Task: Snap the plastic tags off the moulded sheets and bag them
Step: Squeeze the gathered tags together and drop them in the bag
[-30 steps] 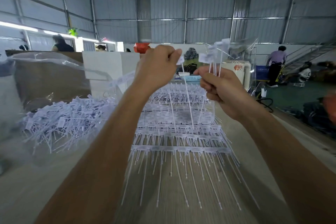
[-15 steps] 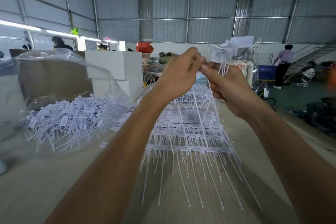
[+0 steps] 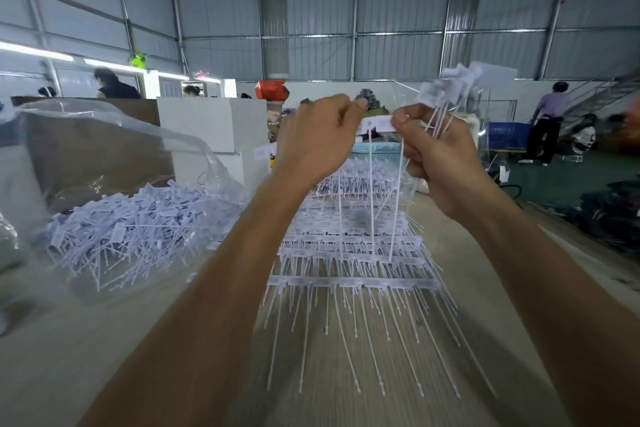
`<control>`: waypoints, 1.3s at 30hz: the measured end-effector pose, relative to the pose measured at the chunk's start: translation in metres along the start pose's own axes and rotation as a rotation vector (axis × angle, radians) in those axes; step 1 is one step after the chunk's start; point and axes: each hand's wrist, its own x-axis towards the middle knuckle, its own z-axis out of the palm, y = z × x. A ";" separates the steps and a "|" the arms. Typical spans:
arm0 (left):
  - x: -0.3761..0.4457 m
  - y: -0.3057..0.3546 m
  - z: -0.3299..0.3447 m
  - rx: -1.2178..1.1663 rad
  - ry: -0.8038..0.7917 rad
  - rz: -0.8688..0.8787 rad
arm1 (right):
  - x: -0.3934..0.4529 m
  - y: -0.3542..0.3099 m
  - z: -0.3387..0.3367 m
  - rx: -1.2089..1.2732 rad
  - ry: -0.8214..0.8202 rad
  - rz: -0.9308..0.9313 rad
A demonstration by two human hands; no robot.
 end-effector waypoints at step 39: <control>0.001 -0.007 -0.012 0.504 0.136 0.181 | -0.012 0.003 0.017 -0.268 -0.314 -0.027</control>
